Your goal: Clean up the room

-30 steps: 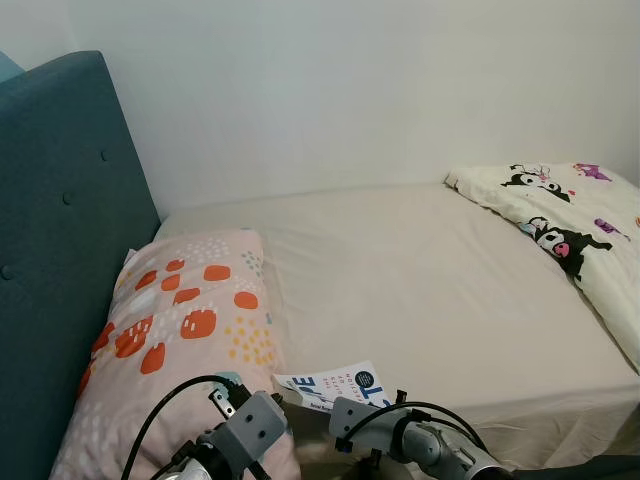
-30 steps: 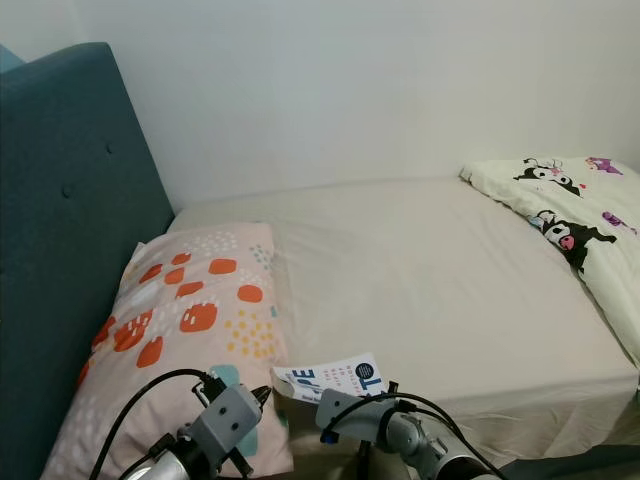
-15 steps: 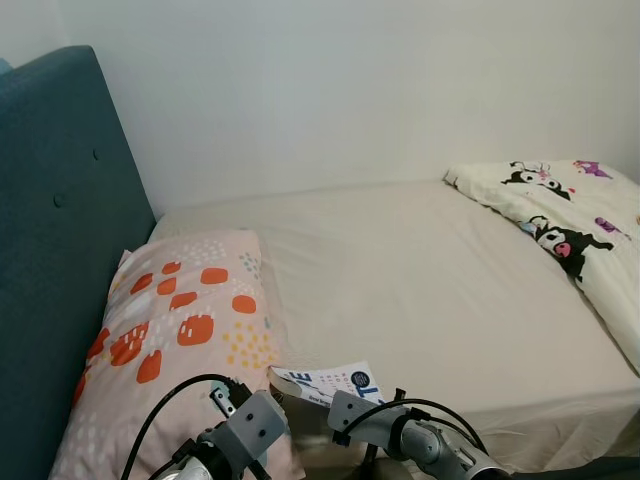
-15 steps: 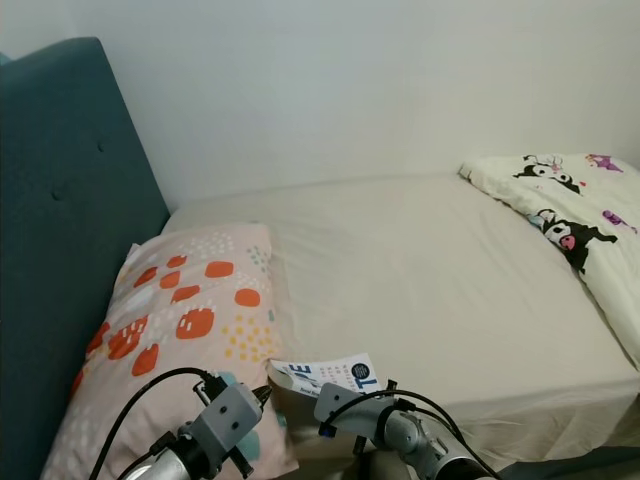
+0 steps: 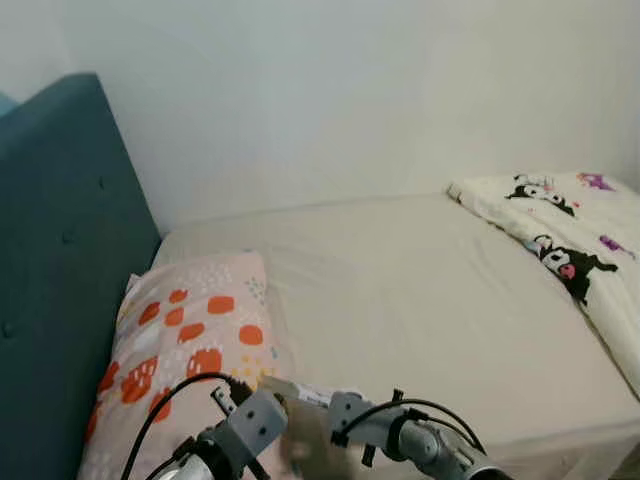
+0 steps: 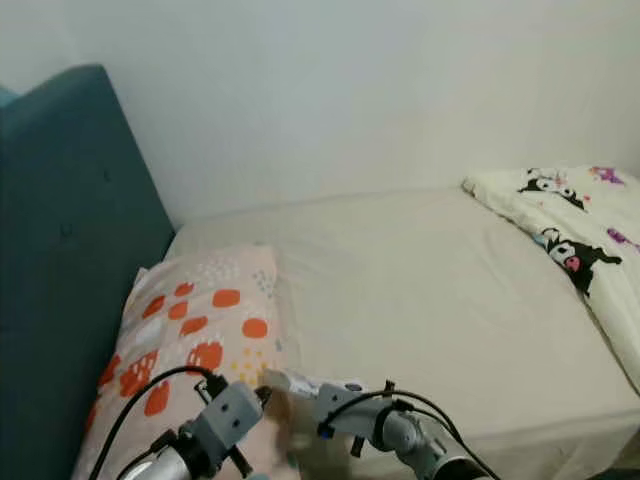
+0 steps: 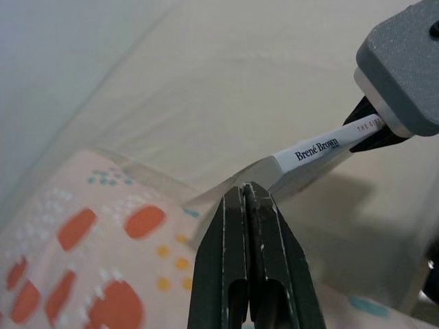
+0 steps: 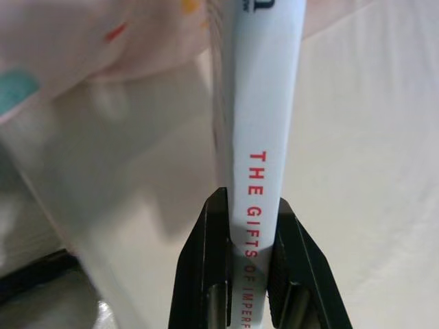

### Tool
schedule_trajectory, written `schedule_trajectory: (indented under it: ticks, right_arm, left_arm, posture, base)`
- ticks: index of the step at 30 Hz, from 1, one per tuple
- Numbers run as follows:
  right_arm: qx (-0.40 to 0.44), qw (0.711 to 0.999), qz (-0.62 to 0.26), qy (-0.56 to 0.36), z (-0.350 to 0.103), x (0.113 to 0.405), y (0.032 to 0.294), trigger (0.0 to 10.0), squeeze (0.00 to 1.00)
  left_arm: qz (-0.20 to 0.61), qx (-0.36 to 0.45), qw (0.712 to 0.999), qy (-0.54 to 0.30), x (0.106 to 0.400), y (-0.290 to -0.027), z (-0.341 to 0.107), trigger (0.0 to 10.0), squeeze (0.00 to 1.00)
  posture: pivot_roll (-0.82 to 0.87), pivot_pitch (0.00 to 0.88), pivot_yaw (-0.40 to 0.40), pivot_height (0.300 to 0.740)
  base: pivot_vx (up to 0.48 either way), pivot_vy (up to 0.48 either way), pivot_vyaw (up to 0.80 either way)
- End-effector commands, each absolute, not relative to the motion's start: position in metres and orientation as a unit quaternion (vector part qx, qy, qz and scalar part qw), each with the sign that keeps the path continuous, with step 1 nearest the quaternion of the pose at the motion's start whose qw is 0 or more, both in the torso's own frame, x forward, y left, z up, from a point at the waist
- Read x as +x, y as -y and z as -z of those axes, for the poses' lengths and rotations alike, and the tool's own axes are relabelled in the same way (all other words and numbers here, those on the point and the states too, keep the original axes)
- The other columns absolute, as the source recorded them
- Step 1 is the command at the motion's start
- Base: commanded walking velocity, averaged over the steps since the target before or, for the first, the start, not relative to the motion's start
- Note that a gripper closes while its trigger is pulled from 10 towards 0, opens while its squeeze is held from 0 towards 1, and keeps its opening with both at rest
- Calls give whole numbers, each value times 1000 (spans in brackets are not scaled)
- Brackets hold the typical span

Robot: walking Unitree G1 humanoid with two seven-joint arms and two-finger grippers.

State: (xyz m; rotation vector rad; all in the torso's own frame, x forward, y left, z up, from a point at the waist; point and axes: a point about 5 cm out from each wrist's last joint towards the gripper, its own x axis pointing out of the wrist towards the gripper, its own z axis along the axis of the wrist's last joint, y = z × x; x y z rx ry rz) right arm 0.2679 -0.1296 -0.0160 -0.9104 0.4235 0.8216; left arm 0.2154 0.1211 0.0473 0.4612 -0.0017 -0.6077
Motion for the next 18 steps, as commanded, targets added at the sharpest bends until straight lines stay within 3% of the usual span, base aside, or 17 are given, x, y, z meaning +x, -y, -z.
schedule_trajectory:
  ticks: [1, 18]
  right_arm:
    - [-414, 811, -378, -169, 7, 275, 123, 10000, 0]
    - [-444, 797, -378, -155, 8, 275, 118, 10000, 0]
  left_arm:
    - [295, 226, 929, -15, 214, -126, -43, 10000, 0]
    - [258, 219, 940, -43, 215, -131, -37, 10000, 0]
  posture:
    - [-57, 0, 0, 740]
    - [-50, 0, -1, 740]
  base:
    - [0, 0, 0]
    - [0, 0, 0]
